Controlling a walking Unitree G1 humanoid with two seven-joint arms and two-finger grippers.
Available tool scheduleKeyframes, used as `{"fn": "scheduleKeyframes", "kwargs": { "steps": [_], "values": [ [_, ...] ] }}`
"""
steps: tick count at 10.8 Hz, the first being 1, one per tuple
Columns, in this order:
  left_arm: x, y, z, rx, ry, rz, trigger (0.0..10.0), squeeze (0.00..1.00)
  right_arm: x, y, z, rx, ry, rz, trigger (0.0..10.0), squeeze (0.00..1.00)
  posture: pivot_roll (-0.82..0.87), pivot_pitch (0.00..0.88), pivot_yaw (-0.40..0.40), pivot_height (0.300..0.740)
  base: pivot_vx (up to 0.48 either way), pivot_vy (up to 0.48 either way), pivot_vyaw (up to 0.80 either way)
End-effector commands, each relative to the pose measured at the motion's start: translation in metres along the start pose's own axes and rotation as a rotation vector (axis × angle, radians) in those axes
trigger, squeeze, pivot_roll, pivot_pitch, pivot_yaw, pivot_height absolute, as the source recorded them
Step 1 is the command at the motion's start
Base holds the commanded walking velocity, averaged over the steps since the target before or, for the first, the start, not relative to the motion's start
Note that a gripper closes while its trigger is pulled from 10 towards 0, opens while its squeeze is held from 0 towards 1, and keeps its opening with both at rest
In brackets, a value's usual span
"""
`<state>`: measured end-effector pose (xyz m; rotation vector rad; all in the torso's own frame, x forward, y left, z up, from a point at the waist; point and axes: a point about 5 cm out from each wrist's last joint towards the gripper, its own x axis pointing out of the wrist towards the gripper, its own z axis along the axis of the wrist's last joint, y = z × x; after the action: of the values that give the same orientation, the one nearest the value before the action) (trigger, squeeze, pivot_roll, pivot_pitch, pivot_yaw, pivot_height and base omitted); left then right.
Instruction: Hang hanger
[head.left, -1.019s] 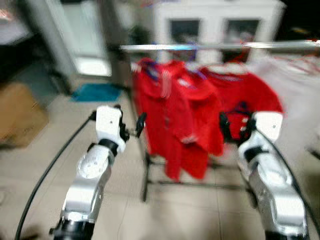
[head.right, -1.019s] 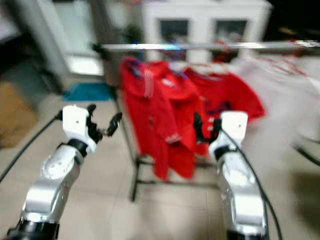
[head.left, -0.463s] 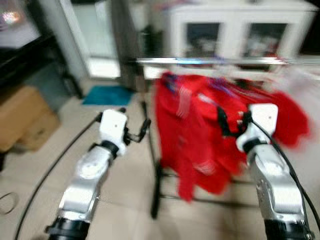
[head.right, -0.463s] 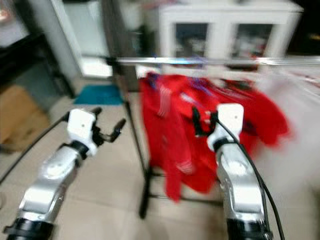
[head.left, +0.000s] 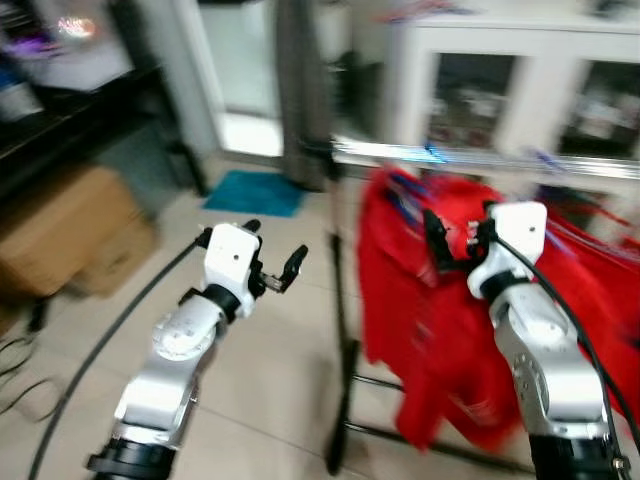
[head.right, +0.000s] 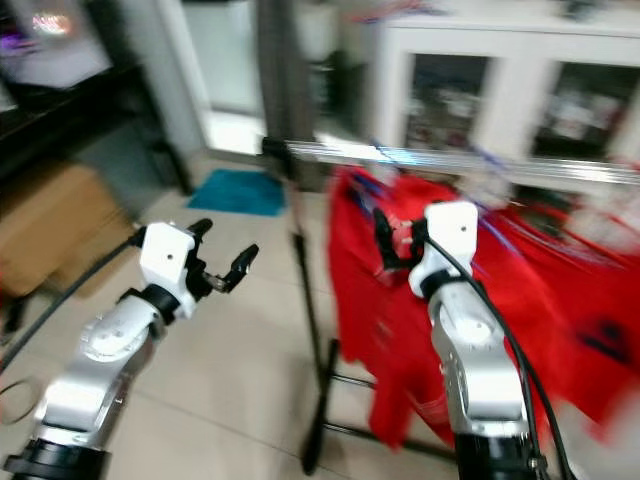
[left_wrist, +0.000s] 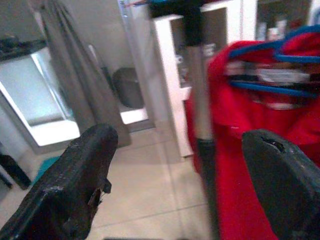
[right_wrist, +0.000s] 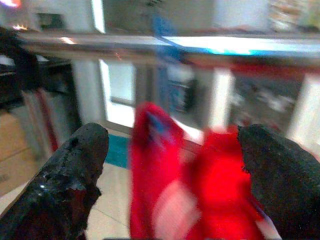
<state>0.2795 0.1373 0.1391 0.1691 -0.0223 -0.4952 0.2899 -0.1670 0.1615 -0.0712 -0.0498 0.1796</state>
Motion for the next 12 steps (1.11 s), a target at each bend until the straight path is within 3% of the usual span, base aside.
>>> {"fn": "scheduleKeyframes", "kwargs": {
  "steps": [1, 2, 3, 4, 6, 8, 10, 12],
  "values": [
    [-0.005, 0.0, -0.001, -0.001, 0.009, -0.062, 10.0, 1.0, 0.004, 0.009, 0.007, 0.009, -0.011, 0.057, 10.0, 1.0, -0.07, 0.0, 0.064, 0.74, 0.0, 0.0, 0.0],
    [-0.008, -0.005, 0.0, -0.006, 0.017, -0.162, 10.0, 1.0, 0.006, 0.004, 0.01, -0.003, 0.008, 0.058, 10.0, 1.0, -0.07, 0.0, 0.062, 0.74, 0.0, 0.0, 0.0],
    [-0.012, -0.007, -0.001, 0.011, 0.049, -0.26, 10.0, 1.0, 0.01, -0.007, 0.01, 0.014, 0.075, 0.019, 10.0, 0.78, -0.06, 0.0, 0.051, 0.74, 0.0, 0.0, 0.0],
    [-0.015, -0.008, -0.001, 0.01, 0.069, -0.32, 10.0, 1.0, 0.011, -0.012, 0.014, 0.006, 0.106, 0.03, 10.0, 0.0, -0.06, 0.0, 0.05, 0.74, 0.0, 0.0, 0.0],
    [-0.016, -0.006, 0.003, 0.009, 0.071, -0.37, 10.0, 1.0, 0.005, -0.026, 0.025, -0.031, 0.159, 0.098, 10.0, 0.0, -0.07, 0.0, 0.052, 0.74, 0.0, 0.0, 0.0],
    [-0.015, -0.008, 0.002, -0.014, 0.08, -0.401, 10.0, 1.0, -0.001, -0.038, 0.025, -0.003, 0.229, 0.084, 10.0, 0.0, -0.08, 0.0, 0.058, 0.74, 0.0, 0.0, 0.0],
    [-0.013, -0.011, -0.001, -0.049, 0.084, -0.445, 10.0, 1.0, -0.007, -0.054, 0.026, 0.081, 0.295, 0.081, 10.0, 0.0, -0.09, 0.0, 0.063, 0.74, 0.0, 0.0, 0.0],
    [-0.011, -0.012, -0.001, -0.046, 0.088, -0.453, 10.0, 1.0, -0.006, -0.044, 0.025, 0.114, 0.309, 0.14, 10.0, 0.0, -0.09, 0.0, 0.063, 0.74, 0.0, 0.0, 0.0]
  ]
}}
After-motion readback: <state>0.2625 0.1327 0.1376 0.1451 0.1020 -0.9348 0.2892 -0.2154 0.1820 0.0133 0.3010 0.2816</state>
